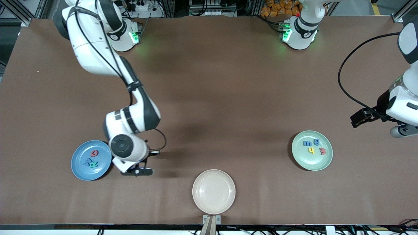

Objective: Sort uppercase to blue plate, lowercase to green plate
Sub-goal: 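Carry the yellow H to the blue plate with the right gripper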

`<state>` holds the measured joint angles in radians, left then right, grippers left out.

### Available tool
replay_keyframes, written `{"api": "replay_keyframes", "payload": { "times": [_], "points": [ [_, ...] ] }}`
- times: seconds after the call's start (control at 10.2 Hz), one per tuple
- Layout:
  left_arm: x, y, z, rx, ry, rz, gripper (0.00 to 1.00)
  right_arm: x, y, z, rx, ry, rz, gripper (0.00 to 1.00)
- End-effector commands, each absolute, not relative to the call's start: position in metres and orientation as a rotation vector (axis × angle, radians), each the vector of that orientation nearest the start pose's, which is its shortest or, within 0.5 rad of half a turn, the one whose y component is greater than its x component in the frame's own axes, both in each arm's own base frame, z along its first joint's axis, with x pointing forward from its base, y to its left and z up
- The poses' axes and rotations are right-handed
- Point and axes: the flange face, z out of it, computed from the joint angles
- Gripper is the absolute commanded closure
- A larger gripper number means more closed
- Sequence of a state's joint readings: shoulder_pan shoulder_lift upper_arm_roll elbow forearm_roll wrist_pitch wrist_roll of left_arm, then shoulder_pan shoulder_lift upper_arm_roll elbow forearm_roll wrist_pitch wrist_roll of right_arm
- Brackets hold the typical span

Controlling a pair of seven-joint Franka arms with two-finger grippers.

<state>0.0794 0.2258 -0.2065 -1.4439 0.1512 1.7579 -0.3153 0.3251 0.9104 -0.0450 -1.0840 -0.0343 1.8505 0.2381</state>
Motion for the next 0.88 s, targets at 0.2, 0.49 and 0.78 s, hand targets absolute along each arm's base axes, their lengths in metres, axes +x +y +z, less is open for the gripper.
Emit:
{"api": "replay_keyframes", "payload": {
  "times": [0.2, 0.49, 0.78],
  "points": [
    [0.633, -0.052, 0.575, -3.062, -0.269, -0.168, 0.00, 0.746, 0.076, 0.282, -3.176, -0.471, 0.255, 1.00],
    [0.632, -0.051, 0.580, -3.064, -0.268, -0.179, 0.00, 0.752, 0.007, 0.268, -3.138, -0.628, 0.200, 1.00],
    [0.630, -0.052, 0.583, -3.087, -0.268, -0.179, 0.00, 0.747, -0.008, 0.257, -3.108, -0.644, 0.234, 0.00]
  ]
}}
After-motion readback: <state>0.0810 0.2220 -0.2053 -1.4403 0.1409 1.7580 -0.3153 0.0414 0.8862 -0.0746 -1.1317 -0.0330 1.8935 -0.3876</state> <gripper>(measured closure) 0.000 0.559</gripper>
